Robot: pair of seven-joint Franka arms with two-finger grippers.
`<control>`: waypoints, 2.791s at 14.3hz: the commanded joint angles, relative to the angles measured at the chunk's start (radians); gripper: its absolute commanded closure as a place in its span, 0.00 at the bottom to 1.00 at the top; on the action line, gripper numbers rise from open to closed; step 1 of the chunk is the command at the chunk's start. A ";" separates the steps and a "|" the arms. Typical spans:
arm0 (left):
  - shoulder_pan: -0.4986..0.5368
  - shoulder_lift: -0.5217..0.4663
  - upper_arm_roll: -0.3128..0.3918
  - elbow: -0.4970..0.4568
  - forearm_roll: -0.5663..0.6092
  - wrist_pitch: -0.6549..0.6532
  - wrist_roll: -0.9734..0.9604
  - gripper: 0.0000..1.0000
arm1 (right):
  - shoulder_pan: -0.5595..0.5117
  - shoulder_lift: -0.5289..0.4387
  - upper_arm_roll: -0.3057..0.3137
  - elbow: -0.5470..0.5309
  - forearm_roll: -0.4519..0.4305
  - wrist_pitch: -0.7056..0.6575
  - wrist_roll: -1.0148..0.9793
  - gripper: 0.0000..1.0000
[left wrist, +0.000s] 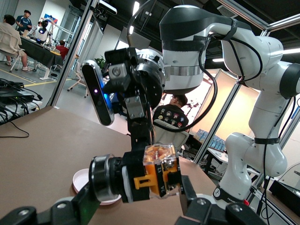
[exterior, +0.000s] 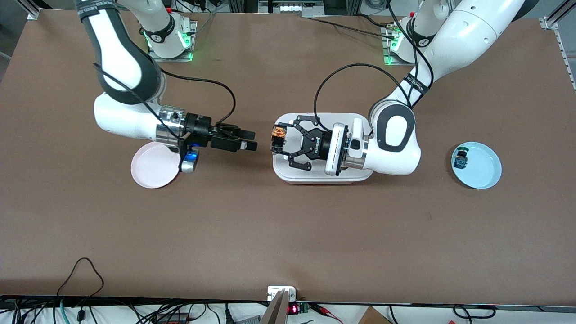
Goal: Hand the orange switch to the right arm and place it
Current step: 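Grasp the orange switch with the right gripper beside the left gripper, then open the left gripper and pull the switch away with the right gripper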
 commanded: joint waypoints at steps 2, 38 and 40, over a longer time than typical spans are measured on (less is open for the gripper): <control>-0.018 0.011 0.003 0.023 -0.056 -0.003 0.070 0.74 | 0.017 -0.003 -0.005 -0.003 0.027 0.014 -0.027 0.00; 0.066 -0.068 0.010 0.163 0.385 -0.216 -0.592 0.00 | -0.202 -0.017 -0.017 0.169 -0.698 -0.278 -0.053 1.00; 0.081 -0.071 0.010 0.195 0.517 -0.291 -0.750 0.00 | -0.236 -0.040 -0.017 0.169 -0.897 -0.330 -0.106 1.00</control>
